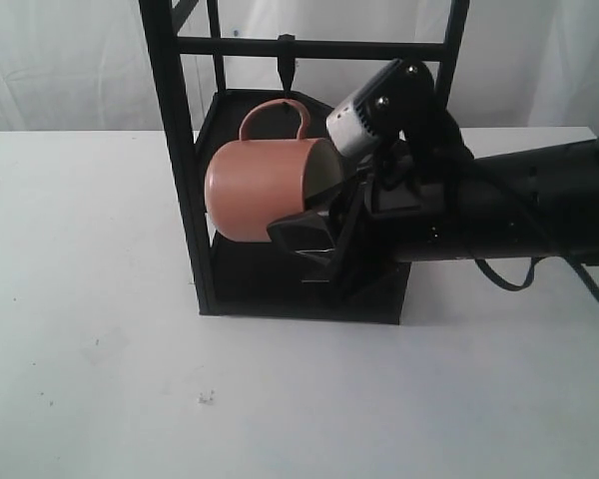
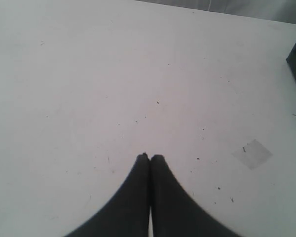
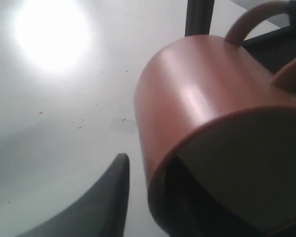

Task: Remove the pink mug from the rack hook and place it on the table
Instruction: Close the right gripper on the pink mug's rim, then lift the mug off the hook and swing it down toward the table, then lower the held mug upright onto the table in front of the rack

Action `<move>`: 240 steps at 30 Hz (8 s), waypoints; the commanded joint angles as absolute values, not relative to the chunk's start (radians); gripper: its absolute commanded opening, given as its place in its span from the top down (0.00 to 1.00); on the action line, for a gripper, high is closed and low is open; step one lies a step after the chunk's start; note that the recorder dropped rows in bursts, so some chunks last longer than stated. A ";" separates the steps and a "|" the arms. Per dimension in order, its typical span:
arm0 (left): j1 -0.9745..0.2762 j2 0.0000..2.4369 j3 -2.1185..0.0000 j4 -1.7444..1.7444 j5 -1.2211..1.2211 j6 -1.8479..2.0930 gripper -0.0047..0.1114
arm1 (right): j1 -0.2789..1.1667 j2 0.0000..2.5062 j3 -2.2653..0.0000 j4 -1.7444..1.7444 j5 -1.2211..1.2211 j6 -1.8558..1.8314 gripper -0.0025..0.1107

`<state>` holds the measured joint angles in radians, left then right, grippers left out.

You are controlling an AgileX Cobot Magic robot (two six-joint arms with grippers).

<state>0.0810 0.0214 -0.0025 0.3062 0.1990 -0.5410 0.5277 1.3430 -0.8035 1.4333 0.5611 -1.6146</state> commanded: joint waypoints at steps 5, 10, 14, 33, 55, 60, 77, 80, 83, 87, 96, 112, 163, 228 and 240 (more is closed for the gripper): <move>0.074 0.012 0.000 0.307 0.203 -0.542 0.96 | 0.528 1.345 -0.805 1.442 0.568 -1.621 0.86; 0.074 0.012 0.000 0.307 0.203 -0.542 0.96 | 0.528 1.345 -0.805 1.434 0.578 -1.619 0.98; 0.074 0.012 0.000 0.307 0.203 -0.542 0.96 | 0.528 1.345 -0.805 1.434 0.578 -1.619 0.98; 0.074 0.012 0.000 0.307 0.203 -0.542 0.96 | 0.528 1.237 -0.807 1.432 0.581 -1.646 0.98; 0.074 0.012 0.000 0.307 0.203 -0.542 0.96 | 0.544 1.218 -0.807 1.443 0.924 -1.706 0.98; 0.074 0.012 0.000 0.307 0.203 -0.542 0.96 | 0.685 1.218 -0.807 1.335 0.906 -1.750 0.98; 0.074 0.012 0.000 0.307 0.203 -0.542 0.96 | 0.887 1.237 -1.027 0.131 0.958 -0.521 0.98; 0.074 0.012 0.000 0.307 0.203 -0.542 0.96 | 0.887 1.270 -1.046 0.110 1.144 -0.461 0.98; 0.074 0.012 0.000 0.307 0.203 -0.542 0.96 | 0.887 1.290 -1.047 0.106 1.221 -0.473 0.98; 0.074 0.012 0.000 0.307 0.203 -0.542 0.96 | 0.887 1.282 -1.047 0.092 1.127 -0.474 0.98; 0.074 0.012 0.000 0.307 0.203 -0.542 0.96 | 0.887 1.299 -1.045 0.321 0.842 -0.521 0.98; 0.074 0.012 0.000 0.307 0.203 -0.542 0.96 | 0.887 1.315 -1.012 0.232 0.726 -0.675 0.98; 0.074 0.012 0.000 0.307 0.203 -0.542 0.96 | 0.892 1.906 -1.522 0.144 1.203 -0.214 0.98; 0.074 0.012 0.000 0.307 0.203 -0.542 0.96 | 0.892 1.947 -1.522 0.142 1.120 -0.204 0.79; 0.074 0.012 0.000 0.307 0.203 -0.542 0.96 | 0.892 1.947 -1.522 0.142 1.120 -0.204 0.63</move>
